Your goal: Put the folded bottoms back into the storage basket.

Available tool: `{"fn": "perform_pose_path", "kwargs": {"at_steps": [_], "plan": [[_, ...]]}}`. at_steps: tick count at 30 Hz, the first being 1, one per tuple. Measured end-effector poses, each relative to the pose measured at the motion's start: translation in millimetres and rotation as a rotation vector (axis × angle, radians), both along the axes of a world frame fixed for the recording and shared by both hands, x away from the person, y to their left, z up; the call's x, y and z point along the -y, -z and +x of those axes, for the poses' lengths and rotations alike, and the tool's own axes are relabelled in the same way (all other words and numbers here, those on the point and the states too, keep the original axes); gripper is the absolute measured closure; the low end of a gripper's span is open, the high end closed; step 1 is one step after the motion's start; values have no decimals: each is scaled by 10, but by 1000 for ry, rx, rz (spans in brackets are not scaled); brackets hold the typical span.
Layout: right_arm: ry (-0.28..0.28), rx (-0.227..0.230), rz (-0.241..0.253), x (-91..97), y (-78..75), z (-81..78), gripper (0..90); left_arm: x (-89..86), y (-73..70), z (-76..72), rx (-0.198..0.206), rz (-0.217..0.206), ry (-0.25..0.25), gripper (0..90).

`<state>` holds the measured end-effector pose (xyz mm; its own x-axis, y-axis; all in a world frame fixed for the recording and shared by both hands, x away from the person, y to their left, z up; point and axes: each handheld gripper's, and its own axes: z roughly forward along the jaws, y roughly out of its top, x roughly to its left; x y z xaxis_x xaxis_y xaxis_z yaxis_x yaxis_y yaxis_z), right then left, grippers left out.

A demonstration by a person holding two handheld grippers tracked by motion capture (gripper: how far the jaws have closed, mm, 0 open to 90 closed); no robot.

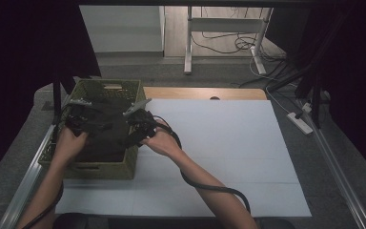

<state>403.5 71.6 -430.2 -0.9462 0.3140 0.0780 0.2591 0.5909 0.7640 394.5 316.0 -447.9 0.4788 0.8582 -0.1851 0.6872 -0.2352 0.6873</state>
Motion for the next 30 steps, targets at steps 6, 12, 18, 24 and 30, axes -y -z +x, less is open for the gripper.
{"fn": "perform_pose_path", "kwargs": {"at_steps": [6,12,18,24,30], "plan": [[-1,-8,7,74,16,-3,10,45,-4,-75,-19,-48,15,9],[5,-20,8,135,39,-3,8,127,-28,-154,-1,-36,39,8],[8,-17,8,171,58,-17,7,174,-32,-215,10,-25,51,10],[16,-16,18,198,74,-34,0,205,-39,-275,22,-8,55,14],[20,-15,15,224,88,-42,0,222,-66,-348,41,-7,60,16]]}}
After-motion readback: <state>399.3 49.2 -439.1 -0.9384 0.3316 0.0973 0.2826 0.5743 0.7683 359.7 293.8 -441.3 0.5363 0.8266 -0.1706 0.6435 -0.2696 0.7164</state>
